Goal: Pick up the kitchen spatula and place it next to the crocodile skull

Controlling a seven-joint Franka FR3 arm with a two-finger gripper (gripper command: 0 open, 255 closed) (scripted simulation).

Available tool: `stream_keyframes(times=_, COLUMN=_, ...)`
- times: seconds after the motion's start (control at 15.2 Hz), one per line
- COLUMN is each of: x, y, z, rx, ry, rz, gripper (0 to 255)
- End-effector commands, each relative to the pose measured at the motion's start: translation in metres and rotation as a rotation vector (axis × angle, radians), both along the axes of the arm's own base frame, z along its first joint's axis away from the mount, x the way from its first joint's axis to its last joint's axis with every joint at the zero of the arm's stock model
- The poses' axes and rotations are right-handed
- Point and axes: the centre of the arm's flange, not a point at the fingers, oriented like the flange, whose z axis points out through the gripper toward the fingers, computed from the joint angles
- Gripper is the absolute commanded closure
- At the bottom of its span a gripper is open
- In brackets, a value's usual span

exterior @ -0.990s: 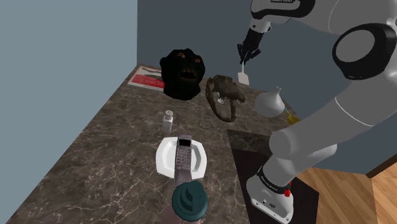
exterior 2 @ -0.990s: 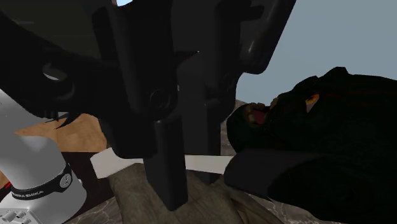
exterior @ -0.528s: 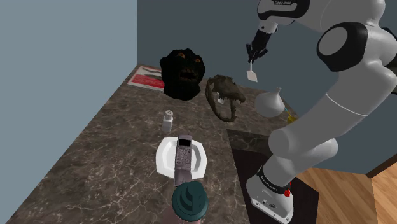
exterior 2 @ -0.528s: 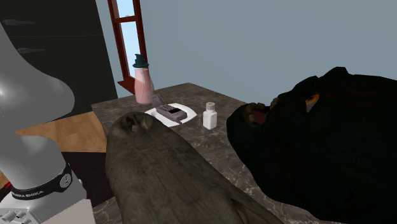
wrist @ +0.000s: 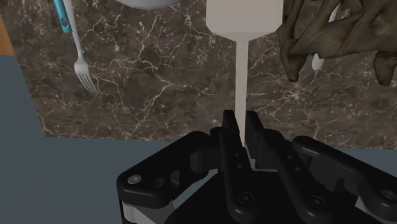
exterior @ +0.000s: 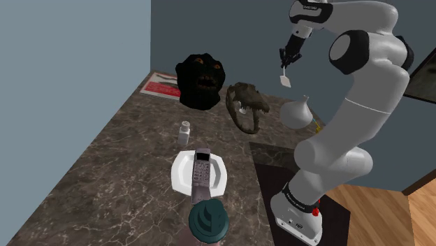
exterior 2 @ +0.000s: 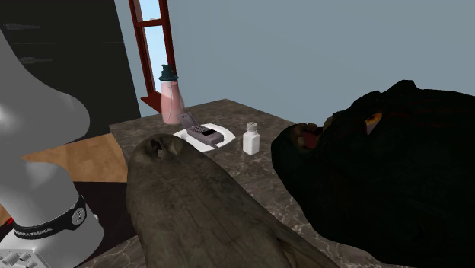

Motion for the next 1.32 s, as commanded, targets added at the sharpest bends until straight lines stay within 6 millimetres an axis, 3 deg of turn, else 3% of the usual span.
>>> stream_keyframes(times=0.0, x=-0.002, y=-0.028, z=-0.001, rx=0.0, ry=0.0, rz=0.001, gripper=255)
stream_keyframes(times=0.13, x=-0.004, y=-0.055, z=-0.001, rx=0.0, ry=0.0, rz=0.001, gripper=255)
stream_keyframes(times=1.25, x=-0.004, y=-0.055, z=-0.091, rx=0.0, ry=0.0, rz=0.001, gripper=255)
